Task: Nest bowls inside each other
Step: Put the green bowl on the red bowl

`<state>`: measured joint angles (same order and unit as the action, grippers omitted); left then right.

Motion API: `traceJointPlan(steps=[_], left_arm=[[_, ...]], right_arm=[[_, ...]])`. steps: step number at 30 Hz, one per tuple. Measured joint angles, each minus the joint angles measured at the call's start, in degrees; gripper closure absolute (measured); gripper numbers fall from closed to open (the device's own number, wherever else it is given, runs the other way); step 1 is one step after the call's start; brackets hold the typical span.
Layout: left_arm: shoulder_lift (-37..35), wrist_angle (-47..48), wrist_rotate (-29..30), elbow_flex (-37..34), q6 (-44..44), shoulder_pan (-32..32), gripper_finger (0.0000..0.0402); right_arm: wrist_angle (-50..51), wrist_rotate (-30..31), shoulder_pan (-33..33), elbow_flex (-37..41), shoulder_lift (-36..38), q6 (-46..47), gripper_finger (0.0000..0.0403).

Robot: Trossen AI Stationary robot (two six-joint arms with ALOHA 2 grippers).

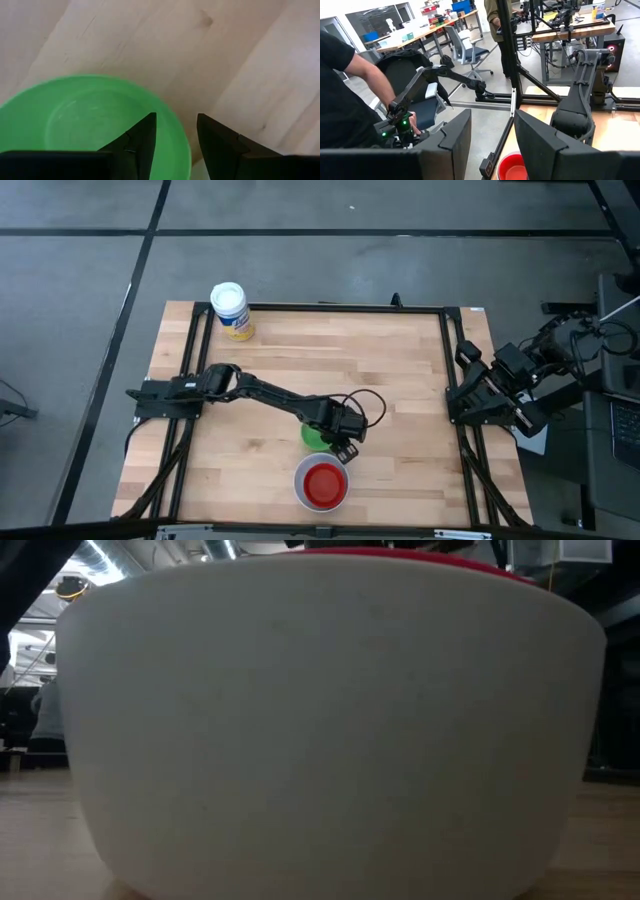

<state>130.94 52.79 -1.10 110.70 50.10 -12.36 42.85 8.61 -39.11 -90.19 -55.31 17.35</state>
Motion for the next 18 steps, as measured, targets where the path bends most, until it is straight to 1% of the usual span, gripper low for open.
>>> traceJointPlan(steps=[6,7,8,11,14,18], left_arm=[[3.0,-0.7,-1.5,0.1,1.5,0.1,0.0269],[3.4,0.0,-1.6,0.1,1.3,0.1,0.0278],[3.5,0.4,-1.6,0.0,0.6,0.1,0.0295],[2.8,-0.1,-0.3,0.1,-2.1,0.1,0.0374],[1.0,1.0,3.9,1.4,-4.0,-0.1,0.0395],[-2.9,4.9,7.4,2.8,-5.8,-1.0,0.0398]], right_arm=[[0.0,0.5,0.0,0.0,0.0,0.2,0.0249],[0.0,0.5,0.0,0.0,0.0,0.3,0.0249],[0.0,0.5,0.0,0.0,0.0,0.4,0.0249],[0.0,0.6,0.0,0.0,0.0,0.4,0.0249],[0.1,0.9,0.0,0.0,0.0,0.2,0.0250],[0.0,1.2,0.0,0.0,0.0,0.2,0.0250]])
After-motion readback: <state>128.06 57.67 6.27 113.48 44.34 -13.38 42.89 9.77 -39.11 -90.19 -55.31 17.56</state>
